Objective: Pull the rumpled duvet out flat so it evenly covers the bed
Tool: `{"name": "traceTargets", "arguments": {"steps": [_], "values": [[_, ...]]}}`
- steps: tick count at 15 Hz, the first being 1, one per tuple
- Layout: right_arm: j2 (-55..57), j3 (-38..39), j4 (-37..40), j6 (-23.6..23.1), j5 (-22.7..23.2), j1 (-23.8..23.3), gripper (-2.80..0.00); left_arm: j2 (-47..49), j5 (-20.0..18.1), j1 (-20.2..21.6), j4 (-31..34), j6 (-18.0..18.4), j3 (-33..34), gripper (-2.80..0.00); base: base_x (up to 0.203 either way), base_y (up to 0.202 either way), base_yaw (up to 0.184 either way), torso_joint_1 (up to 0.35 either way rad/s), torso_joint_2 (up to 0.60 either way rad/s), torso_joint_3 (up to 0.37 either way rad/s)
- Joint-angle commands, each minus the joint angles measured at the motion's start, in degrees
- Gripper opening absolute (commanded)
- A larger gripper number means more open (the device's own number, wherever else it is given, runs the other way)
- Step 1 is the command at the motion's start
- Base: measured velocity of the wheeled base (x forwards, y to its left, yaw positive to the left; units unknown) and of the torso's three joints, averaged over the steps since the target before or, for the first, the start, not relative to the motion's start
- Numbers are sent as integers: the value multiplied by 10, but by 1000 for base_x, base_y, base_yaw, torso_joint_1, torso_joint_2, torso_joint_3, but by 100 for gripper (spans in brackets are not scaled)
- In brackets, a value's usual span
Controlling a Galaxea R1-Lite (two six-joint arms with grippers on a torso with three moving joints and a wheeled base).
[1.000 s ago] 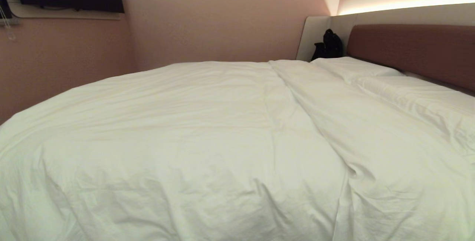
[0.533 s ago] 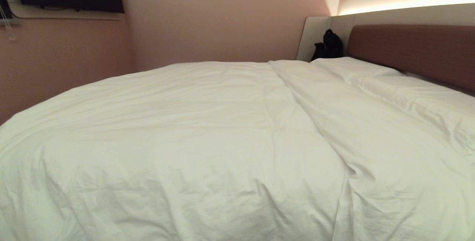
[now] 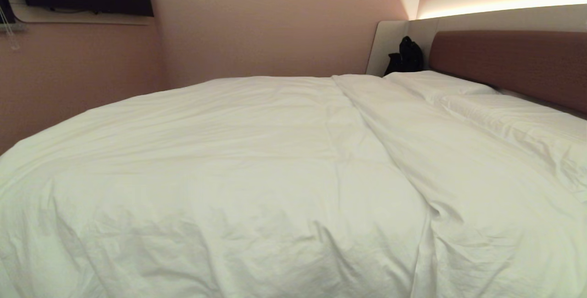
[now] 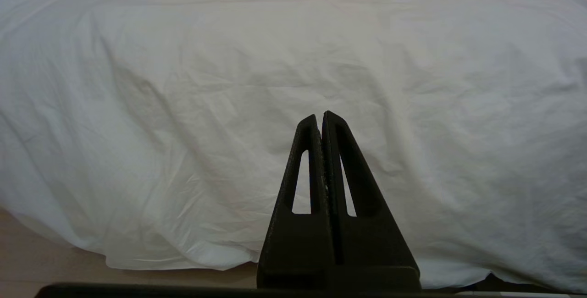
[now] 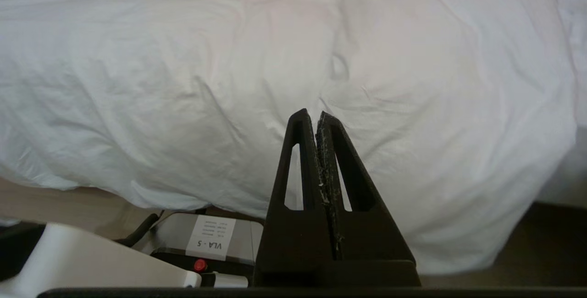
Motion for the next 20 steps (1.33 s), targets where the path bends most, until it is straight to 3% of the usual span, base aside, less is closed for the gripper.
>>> {"name": "traceTargets", "arguments": {"steps": [1,5,10,13,20], "values": [[-68,33,-45,-8,-2,24,-280,0,0,0,0,0,0,-280,0,0,0,0,0,0],[-117,93,-101,-15,-18,34,-280,0,0,0,0,0,0,-280,0,0,0,0,0,0],[-143,136,-190,-8,-73,48,-280,0,0,0,0,0,0,-280,0,0,0,0,0,0],[-152,142,-196,-11,-97,79,-280,0,0,0,0,0,0,-280,0,0,0,0,0,0],[-258,218,-205,-12,-126,80,-280,0,0,0,0,0,0,-280,0,0,0,0,0,0]]}}
